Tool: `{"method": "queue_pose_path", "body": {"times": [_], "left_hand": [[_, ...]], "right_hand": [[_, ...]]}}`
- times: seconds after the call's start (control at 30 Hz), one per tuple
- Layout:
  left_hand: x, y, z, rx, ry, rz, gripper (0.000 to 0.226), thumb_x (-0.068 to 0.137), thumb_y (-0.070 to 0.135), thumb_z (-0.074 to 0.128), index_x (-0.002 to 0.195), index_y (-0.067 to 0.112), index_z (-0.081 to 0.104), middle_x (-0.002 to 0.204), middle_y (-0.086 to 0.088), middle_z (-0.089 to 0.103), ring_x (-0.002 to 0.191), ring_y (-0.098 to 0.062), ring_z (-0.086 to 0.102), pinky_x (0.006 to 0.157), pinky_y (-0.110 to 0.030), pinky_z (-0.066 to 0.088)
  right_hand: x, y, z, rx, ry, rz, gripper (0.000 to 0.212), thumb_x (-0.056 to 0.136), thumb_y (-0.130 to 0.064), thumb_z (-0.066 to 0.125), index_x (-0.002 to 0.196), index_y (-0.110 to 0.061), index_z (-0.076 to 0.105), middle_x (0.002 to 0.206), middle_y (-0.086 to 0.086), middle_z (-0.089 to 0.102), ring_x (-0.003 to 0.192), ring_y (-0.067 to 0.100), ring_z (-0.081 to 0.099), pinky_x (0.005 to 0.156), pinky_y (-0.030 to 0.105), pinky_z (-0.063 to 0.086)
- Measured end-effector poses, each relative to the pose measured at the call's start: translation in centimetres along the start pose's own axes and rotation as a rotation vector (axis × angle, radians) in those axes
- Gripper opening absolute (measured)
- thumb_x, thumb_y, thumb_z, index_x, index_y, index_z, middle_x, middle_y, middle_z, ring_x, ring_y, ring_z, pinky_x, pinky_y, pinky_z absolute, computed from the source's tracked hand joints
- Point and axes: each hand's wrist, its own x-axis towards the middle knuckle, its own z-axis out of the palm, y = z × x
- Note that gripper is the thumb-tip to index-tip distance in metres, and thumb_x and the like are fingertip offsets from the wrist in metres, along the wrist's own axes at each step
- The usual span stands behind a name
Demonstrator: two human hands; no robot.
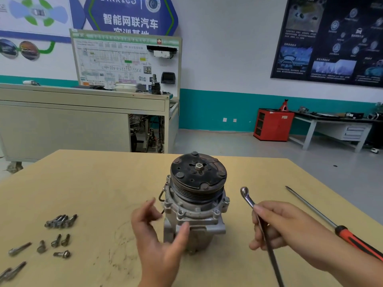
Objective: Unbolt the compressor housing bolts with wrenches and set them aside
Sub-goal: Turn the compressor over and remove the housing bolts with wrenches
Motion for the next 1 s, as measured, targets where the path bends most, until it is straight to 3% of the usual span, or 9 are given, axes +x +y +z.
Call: {"method": "queue_pose_path", "body": {"times": [0.13, 0.2, 0.23, 0.3, 0.47, 0.63, 0.83, 1.0], "left_hand": [[0.8, -2.4, -0.1, 0.199, -0.137, -0.132, 0.088, 0.058, 0.051, 0.064, 0.136, 0.032, 0.027, 0.130, -0.004, 0.034, 0.122, -0.012, 0.038, 0.100, -0.008, 0.026], [0.3, -3.1, 0.0, 0.174, -0.236, -0.188, 0.091, 0.058, 0.055, 0.064, 0.138, 0.033, 0.027, 0.137, -0.003, 0.032, 0.132, -0.017, 0.034, 0.112, -0.029, 0.029], [0.1, -3.4, 0.1, 0.162, -0.276, -0.207, 0.094, 0.058, 0.055, 0.065, 0.140, 0.032, 0.027, 0.140, -0.002, 0.031, 0.134, -0.018, 0.033, 0.113, -0.042, 0.031], [-0.1, -3.7, 0.0, 0.140, -0.324, -0.255, 0.097, 0.057, 0.054, 0.069, 0.142, 0.033, 0.026, 0.144, 0.001, 0.031, 0.136, -0.018, 0.034, 0.110, -0.052, 0.034], [-0.1, -3.8, -0.2, 0.065, -0.375, -0.315, 0.098, 0.053, 0.052, 0.075, 0.138, 0.052, 0.025, 0.145, 0.008, 0.038, 0.133, -0.011, 0.041, 0.109, -0.049, 0.038], [-0.2, -3.8, -0.2, 0.031, -0.362, -0.308, 0.099, 0.050, 0.054, 0.080, 0.131, 0.067, 0.025, 0.142, 0.020, 0.039, 0.131, -0.005, 0.043, 0.107, -0.037, 0.040], [-0.4, -3.7, -0.3, 0.045, -0.383, -0.299, 0.094, 0.058, 0.049, 0.077, 0.132, 0.067, 0.023, 0.145, 0.015, 0.039, 0.133, -0.011, 0.043, 0.108, -0.047, 0.040], [-0.2, -3.4, -0.3, 0.073, -0.387, -0.299, 0.094, 0.057, 0.050, 0.076, 0.132, 0.066, 0.023, 0.145, 0.011, 0.039, 0.133, -0.013, 0.042, 0.109, -0.048, 0.039]], "right_hand": [[1.3, -0.4, 0.1, -0.006, -0.072, 0.082, 0.024, 0.097, -0.024, 0.045, 0.086, -0.007, 0.058, 0.061, 0.006, 0.065, 0.058, 0.024, 0.069, 0.043, 0.020, 0.046], [1.6, -0.7, 0.2, 0.038, -0.082, 0.117, 0.022, 0.096, -0.022, 0.048, 0.087, -0.005, 0.059, 0.060, 0.007, 0.065, 0.054, 0.023, 0.067, 0.043, 0.021, 0.047], [1.8, -0.9, 0.2, 0.049, -0.088, 0.135, 0.022, 0.095, -0.022, 0.049, 0.087, -0.004, 0.059, 0.059, 0.007, 0.064, 0.051, 0.021, 0.065, 0.043, 0.022, 0.047], [2.0, -1.2, 0.1, 0.051, -0.095, 0.156, 0.022, 0.094, -0.022, 0.051, 0.087, -0.003, 0.060, 0.056, 0.007, 0.063, 0.046, 0.018, 0.062, 0.041, 0.021, 0.045], [2.1, -1.8, 0.1, 0.047, -0.078, 0.146, 0.023, 0.094, -0.021, 0.052, 0.085, -0.001, 0.060, 0.054, 0.006, 0.061, 0.041, 0.015, 0.057, 0.038, 0.018, 0.042], [2.3, -2.7, 0.4, -0.058, -0.175, 0.175, 0.025, 0.095, -0.023, 0.050, 0.083, -0.004, 0.060, 0.053, 0.005, 0.061, 0.041, 0.014, 0.058, 0.038, 0.017, 0.042], [4.7, -5.7, -2.5, -0.523, -0.411, 0.236, 0.026, 0.096, -0.029, 0.049, 0.084, -0.015, 0.067, 0.052, -0.006, 0.052, 0.042, 0.008, 0.046, 0.044, 0.019, 0.036], [7.5, -7.8, -3.4, -0.958, -0.407, 0.009, 0.021, 0.095, -0.037, 0.048, 0.085, -0.039, 0.066, 0.060, -0.015, 0.049, 0.051, -0.002, 0.042, 0.057, 0.013, 0.038]]}}
